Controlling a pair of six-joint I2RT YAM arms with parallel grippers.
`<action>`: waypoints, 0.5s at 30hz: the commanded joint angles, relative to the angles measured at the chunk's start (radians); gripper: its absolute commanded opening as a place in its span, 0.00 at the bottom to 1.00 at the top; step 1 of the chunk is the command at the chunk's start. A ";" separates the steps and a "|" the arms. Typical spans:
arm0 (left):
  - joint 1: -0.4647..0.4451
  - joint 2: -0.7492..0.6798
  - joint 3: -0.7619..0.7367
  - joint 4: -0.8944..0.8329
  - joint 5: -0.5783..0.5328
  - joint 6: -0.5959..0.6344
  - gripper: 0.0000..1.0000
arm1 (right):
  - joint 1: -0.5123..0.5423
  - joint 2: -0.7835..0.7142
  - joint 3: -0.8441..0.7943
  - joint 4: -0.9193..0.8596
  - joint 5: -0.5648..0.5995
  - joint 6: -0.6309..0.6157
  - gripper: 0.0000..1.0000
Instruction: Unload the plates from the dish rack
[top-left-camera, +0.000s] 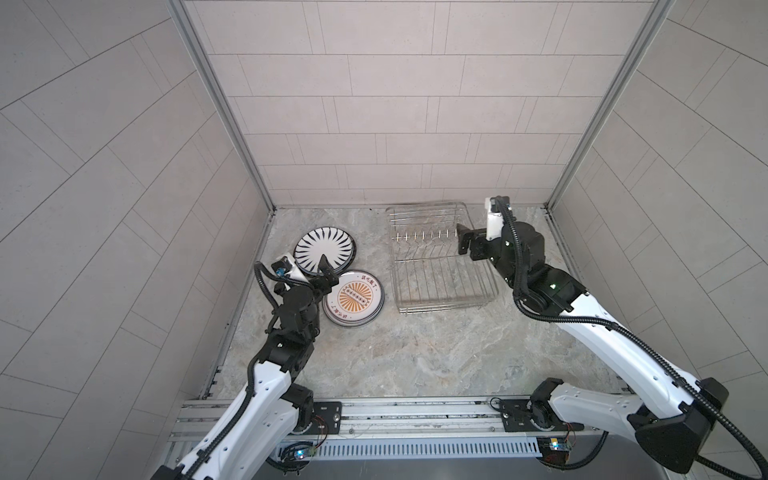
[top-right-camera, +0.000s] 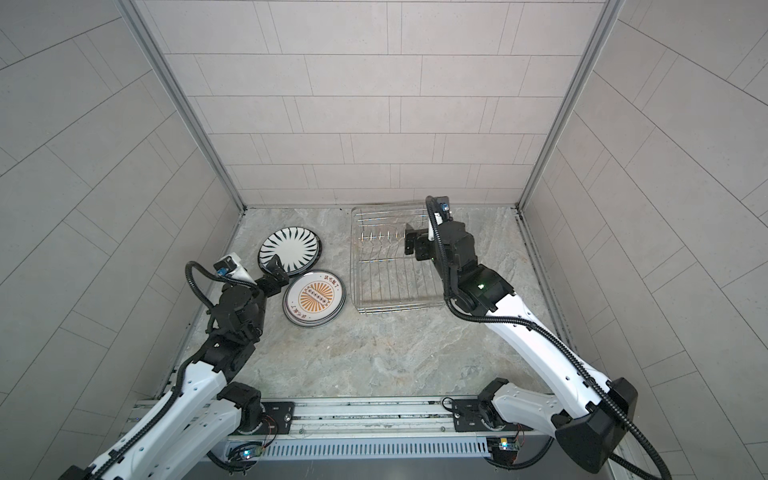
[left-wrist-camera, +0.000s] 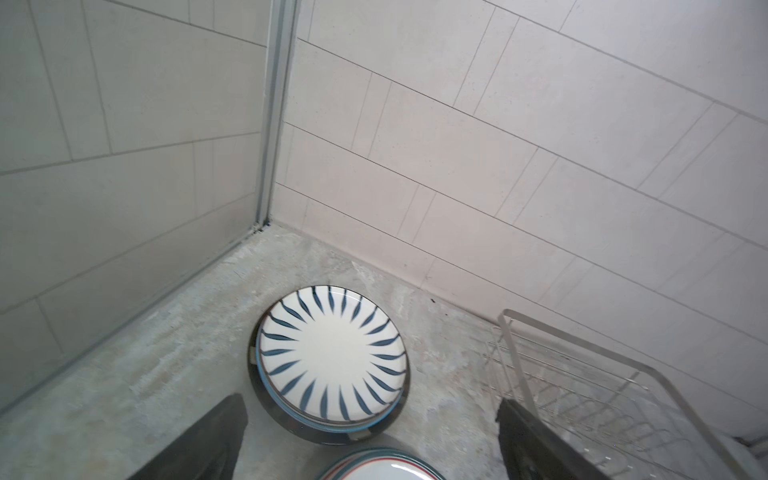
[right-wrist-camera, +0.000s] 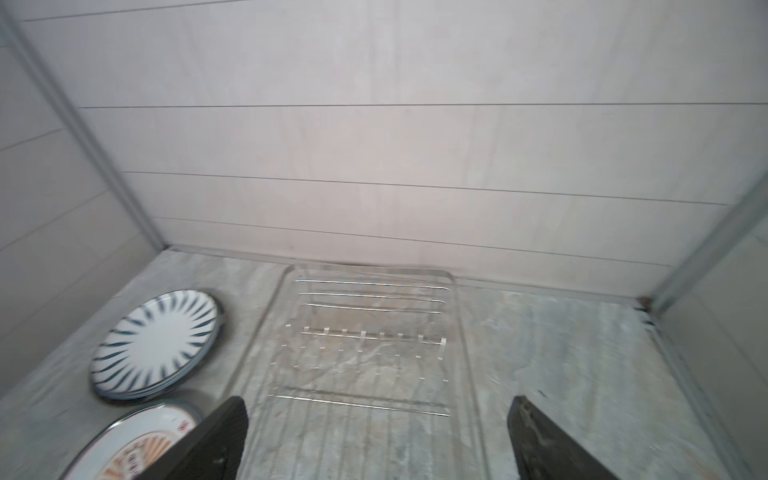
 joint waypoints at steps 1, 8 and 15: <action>0.014 0.038 0.054 0.001 -0.189 0.162 1.00 | -0.125 -0.014 -0.130 -0.001 0.083 -0.053 1.00; 0.111 0.089 -0.084 0.167 -0.189 0.275 1.00 | -0.451 -0.003 -0.360 0.072 0.070 0.000 1.00; 0.193 0.293 -0.174 0.372 -0.146 0.276 1.00 | -0.476 0.033 -0.579 0.384 0.120 -0.052 0.98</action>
